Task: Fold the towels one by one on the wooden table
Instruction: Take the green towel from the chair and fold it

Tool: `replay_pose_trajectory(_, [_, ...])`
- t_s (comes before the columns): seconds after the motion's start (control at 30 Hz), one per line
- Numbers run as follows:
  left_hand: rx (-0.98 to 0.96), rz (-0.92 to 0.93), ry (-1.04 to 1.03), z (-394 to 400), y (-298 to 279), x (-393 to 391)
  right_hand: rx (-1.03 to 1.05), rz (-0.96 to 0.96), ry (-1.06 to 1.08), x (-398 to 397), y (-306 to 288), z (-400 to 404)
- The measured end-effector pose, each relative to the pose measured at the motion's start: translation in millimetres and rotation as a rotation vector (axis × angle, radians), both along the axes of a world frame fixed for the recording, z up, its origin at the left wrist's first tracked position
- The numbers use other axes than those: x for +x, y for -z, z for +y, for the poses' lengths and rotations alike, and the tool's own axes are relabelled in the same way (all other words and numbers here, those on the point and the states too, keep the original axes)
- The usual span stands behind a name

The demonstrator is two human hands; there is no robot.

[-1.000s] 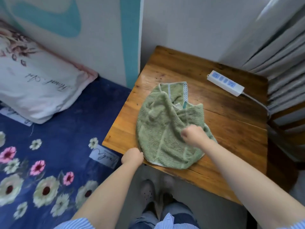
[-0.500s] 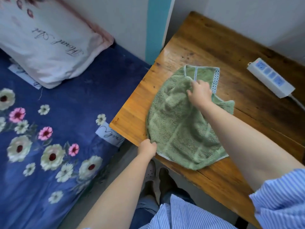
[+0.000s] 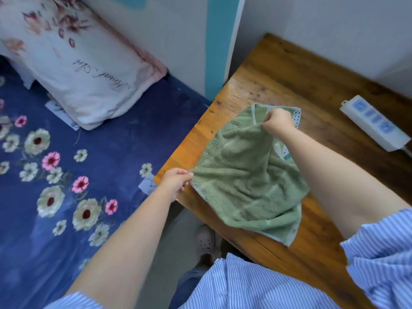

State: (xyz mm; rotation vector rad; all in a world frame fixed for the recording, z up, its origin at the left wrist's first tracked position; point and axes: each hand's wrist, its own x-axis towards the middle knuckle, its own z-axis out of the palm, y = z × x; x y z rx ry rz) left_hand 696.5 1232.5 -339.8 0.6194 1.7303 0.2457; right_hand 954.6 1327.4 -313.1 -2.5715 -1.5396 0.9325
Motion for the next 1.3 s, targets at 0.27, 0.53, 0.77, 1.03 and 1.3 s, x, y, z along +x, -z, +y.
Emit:
replay_pose_trajectory(0.27, [0.641, 0.161, 0.167, 109, -107, 65, 0.401, -0.122, 0.182, 95, -122, 1])
replay_pose_trajectory(0.53, [1.183, 0.176, 0.073, 175, -236, 110, 0.933, -0.323, 0.390, 133, -257, -14])
replay_pose_trajectory(0.77, [1.343, 0.359, 0.531, 178, -246, 83, 0.884, -0.431, 0.447, 90, -269, -84])
replay_pose_trajectory(1.03, [1.070, 0.671, 1.357, 134, -145, 15, 0.400, -0.346, 0.551, -9, -134, -178])
replay_pose_trajectory(1.3, [0.399, 0.790, 2.106, 89, -68, -20, -0.255, 0.085, 0.385, -75, -59, -222])
